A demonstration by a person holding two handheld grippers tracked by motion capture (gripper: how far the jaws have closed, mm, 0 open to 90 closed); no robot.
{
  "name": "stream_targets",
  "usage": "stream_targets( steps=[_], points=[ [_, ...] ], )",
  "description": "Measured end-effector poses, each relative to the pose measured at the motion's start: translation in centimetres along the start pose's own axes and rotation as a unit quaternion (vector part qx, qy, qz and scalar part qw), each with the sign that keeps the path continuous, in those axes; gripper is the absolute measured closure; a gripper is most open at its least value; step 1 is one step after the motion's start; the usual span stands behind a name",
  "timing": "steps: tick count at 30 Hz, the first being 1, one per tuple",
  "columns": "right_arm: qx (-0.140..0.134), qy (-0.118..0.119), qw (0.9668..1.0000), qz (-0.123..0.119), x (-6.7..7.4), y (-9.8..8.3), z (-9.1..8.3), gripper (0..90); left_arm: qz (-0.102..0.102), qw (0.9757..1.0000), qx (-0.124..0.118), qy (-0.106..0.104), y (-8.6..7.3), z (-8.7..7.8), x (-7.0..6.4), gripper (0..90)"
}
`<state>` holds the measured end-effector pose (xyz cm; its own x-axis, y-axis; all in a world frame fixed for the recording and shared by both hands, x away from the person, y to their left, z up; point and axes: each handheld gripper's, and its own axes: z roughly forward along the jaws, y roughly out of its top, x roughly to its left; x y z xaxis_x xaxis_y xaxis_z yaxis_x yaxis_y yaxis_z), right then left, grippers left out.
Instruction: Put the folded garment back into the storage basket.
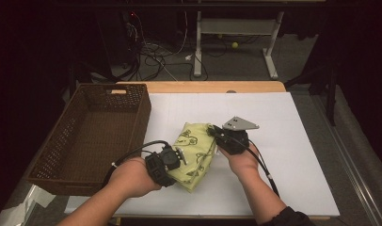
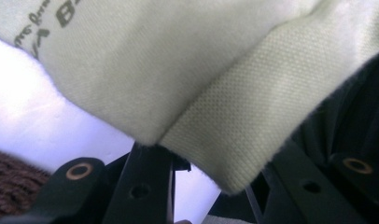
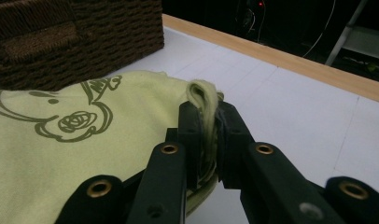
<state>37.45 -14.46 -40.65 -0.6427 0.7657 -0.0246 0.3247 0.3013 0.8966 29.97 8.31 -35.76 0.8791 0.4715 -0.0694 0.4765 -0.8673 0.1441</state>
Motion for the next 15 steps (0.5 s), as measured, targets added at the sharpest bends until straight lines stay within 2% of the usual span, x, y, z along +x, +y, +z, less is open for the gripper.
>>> stream_targets(
  steps=[10, 15],
  points=[
    [-0.008, 0.0, 0.9999, -0.007, 0.4, 1.7, -0.3, 83.6, -0.004, 0.9999, -0.001, 0.01, -0.5, -1.3, 0.2, 74.5],
    [-0.015, 0.005, 0.9998, -0.009, 1.0, 2.3, -0.1, 83.6, -0.009, 0.9999, -0.002, 0.005, -1.3, -1.7, 0.6, 74.5]
  ],
)
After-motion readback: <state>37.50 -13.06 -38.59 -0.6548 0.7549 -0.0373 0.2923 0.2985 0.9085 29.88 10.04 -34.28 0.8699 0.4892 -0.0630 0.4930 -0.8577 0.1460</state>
